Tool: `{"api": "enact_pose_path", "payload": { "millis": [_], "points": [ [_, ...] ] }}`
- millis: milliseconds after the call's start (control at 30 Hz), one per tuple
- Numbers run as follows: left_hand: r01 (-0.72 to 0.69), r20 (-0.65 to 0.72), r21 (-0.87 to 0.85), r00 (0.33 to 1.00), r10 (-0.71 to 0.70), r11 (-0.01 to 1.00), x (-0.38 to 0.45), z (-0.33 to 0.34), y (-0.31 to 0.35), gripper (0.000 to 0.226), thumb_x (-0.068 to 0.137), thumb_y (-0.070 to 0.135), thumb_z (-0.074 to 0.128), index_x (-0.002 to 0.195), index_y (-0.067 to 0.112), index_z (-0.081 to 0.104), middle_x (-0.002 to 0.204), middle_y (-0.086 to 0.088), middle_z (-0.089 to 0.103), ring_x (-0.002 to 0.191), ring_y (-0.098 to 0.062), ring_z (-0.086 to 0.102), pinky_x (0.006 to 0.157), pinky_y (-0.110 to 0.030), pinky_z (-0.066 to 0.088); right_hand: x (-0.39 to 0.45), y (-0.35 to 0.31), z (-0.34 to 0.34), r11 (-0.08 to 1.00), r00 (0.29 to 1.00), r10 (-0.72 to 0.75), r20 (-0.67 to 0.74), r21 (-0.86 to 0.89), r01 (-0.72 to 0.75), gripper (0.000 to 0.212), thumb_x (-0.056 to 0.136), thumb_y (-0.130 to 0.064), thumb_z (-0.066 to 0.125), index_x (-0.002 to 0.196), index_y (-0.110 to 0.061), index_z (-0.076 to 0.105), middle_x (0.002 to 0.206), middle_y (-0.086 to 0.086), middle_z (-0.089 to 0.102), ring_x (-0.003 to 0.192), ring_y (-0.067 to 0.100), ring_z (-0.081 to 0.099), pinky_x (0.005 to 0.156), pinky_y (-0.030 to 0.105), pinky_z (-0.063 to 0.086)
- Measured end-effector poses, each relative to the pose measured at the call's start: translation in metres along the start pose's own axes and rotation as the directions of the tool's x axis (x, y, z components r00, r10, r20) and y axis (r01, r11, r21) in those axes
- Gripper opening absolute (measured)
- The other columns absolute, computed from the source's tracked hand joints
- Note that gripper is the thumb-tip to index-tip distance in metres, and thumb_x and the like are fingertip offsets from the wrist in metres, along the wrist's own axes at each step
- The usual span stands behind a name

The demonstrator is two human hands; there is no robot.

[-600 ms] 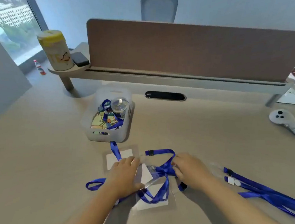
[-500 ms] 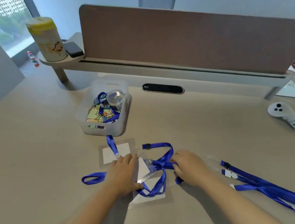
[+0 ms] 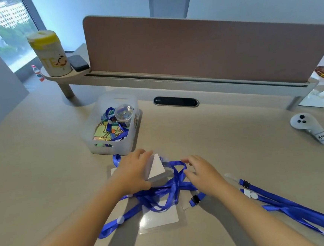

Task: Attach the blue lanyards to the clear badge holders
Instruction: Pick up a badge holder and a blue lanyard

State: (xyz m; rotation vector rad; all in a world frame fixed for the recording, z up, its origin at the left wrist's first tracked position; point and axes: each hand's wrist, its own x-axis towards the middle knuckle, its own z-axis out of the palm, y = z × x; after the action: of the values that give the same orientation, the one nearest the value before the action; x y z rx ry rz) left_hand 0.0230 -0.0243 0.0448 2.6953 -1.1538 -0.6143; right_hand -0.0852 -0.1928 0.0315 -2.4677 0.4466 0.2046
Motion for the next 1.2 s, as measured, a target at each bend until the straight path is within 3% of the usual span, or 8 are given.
{"api": "enact_pose_path", "payload": {
  "millis": [133,300,500,667,767,900,1100,1200],
  "points": [
    [-0.125,-0.106,0.096,0.985,0.135,0.988,0.0,-0.055,0.011,0.09,0.071,0.037,0.068,0.141,0.026,0.013,0.149,0.002,0.023,0.136,-0.019,0.021,0.114,-0.038,0.02,0.007,-0.021,-0.022,0.857,0.997,0.074,-0.026,0.513,-0.05,0.039,0.096,-0.013,0.037,0.135,-0.013,0.042,0.142,0.003,0.046,0.124,0.01,0.042,0.096,0.02,0.033],
    [-0.277,-0.155,0.336,0.927,0.343,0.9,-0.007,-0.101,0.027,0.09,0.074,0.031,0.068,0.141,0.028,0.009,0.15,0.004,0.019,0.138,-0.017,0.014,0.11,-0.025,-0.001,0.01,-0.048,-0.051,0.636,0.999,0.048,-0.019,0.771,-0.016,0.04,0.099,-0.023,0.028,0.137,-0.017,0.04,0.142,-0.001,0.044,0.135,0.017,0.034,0.108,0.03,0.024],
    [-0.287,-0.142,0.427,0.915,0.377,0.857,-0.009,-0.105,0.027,0.091,0.075,0.03,0.068,0.141,0.031,0.006,0.151,0.0,0.018,0.139,-0.02,0.014,0.111,-0.028,0.003,0.014,-0.057,-0.055,0.616,1.0,0.003,-0.028,0.788,0.021,0.044,0.099,-0.025,0.023,0.078,-0.02,0.061,0.105,0.001,0.06,0.102,0.01,0.049,0.095,0.022,0.03],
    [-0.236,-0.147,0.423,0.935,0.324,0.875,-0.006,-0.099,0.022,0.091,0.078,0.031,0.065,0.141,0.031,-0.001,0.152,-0.001,0.012,0.139,-0.022,0.011,0.115,-0.034,0.02,0.015,-0.057,-0.057,0.513,1.0,0.0,0.017,0.858,-0.015,0.028,0.095,-0.007,0.036,0.072,-0.01,0.052,0.067,0.007,0.055,0.058,0.013,0.052,0.056,0.018,0.042],
    [-0.199,-0.187,0.413,0.936,0.297,0.889,-0.004,-0.095,0.014,0.092,0.077,0.032,0.065,0.142,0.028,0.0,0.153,-0.002,0.013,0.14,-0.023,0.012,0.116,-0.035,0.017,0.015,-0.055,-0.057,0.674,1.0,0.031,-0.003,0.739,-0.019,0.023,0.094,-0.005,0.042,0.076,-0.015,0.054,0.064,0.004,0.052,0.045,0.005,0.044,0.042,0.009,0.035],
    [-0.143,-0.205,0.388,0.95,0.237,0.911,0.0,-0.086,0.009,0.089,0.078,0.033,0.064,0.142,0.028,0.003,0.154,0.0,0.012,0.141,-0.022,0.011,0.116,-0.035,0.014,0.016,-0.058,-0.058,0.832,0.997,0.016,-0.069,0.555,0.025,0.01,0.09,-0.018,0.054,0.081,-0.015,0.058,0.063,-0.004,0.054,0.048,0.0,0.048,0.049,0.008,0.037],
    [-0.12,-0.201,-0.053,0.974,0.107,0.991,0.001,-0.075,0.012,0.083,0.076,0.03,0.067,0.141,0.025,0.016,0.152,0.003,0.021,0.138,-0.016,0.021,0.113,-0.032,0.023,0.018,-0.071,-0.067,0.712,0.999,0.051,0.002,0.701,-0.038,0.02,0.088,-0.014,0.058,0.068,-0.013,0.057,0.059,0.0,0.059,0.034,0.0,0.044,0.038,0.01,0.036],
    [-0.205,-0.355,-0.22,0.928,0.117,0.954,-0.002,-0.076,0.018,0.057,0.082,0.029,0.06,0.133,0.022,0.036,0.141,0.002,0.042,0.128,-0.01,0.037,0.103,-0.023,0.031,0.021,-0.075,-0.068,0.654,0.997,0.077,0.018,0.754,-0.064,0.017,0.089,-0.012,0.056,0.072,-0.01,0.059,0.059,0.001,0.059,0.032,0.0,0.043,0.037,0.01,0.036]
  ]
}}
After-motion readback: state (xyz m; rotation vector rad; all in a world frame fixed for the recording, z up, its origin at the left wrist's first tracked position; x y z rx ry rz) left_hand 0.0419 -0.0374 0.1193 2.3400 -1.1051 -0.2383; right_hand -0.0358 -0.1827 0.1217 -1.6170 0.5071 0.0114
